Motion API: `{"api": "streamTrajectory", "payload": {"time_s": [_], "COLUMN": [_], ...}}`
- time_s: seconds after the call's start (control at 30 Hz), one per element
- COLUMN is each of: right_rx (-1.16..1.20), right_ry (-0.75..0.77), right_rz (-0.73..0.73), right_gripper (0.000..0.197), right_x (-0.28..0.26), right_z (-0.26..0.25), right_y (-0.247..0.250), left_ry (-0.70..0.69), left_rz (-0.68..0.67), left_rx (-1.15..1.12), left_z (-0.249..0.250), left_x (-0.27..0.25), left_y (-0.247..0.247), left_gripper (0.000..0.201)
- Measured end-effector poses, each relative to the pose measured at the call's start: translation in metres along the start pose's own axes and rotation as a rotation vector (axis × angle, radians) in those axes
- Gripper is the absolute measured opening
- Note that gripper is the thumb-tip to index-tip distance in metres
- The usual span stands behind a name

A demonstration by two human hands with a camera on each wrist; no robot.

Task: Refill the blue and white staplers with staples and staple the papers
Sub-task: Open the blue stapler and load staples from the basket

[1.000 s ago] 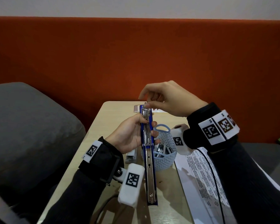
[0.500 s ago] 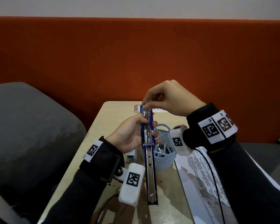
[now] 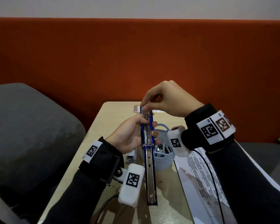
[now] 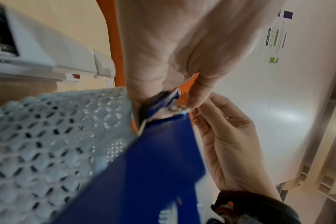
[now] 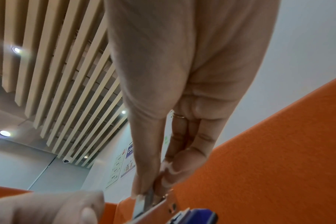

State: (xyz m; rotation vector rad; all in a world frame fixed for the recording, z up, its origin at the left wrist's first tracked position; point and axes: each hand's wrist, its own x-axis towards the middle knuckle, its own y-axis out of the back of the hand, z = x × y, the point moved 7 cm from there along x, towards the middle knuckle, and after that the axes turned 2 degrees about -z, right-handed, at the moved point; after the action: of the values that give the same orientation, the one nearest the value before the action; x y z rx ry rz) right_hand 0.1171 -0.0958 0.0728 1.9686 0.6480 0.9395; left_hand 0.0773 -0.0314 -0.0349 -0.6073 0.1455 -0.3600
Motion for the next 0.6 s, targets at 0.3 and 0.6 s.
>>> {"api": "streamTrajectory", "payload": {"time_s": [0.3,0.6], "right_rx": [-0.025,-0.045], "right_ry": [-0.013,0.014], "right_rz": [-0.002,0.048], "right_gripper": [0.007,0.007], "right_x": [0.0006,0.0004], "right_z": [0.0013,-0.0011], "right_y": [-0.0021,0.0019], "left_ry": [-0.005,0.0], "left_rz": [0.005,0.002], "left_rx": [0.007,0.009], "left_z": [0.0001,0.0004], "left_x": [0.001,0.0008], "left_y": [0.0022,0.0019], "left_gripper": [0.017,0.017]}}
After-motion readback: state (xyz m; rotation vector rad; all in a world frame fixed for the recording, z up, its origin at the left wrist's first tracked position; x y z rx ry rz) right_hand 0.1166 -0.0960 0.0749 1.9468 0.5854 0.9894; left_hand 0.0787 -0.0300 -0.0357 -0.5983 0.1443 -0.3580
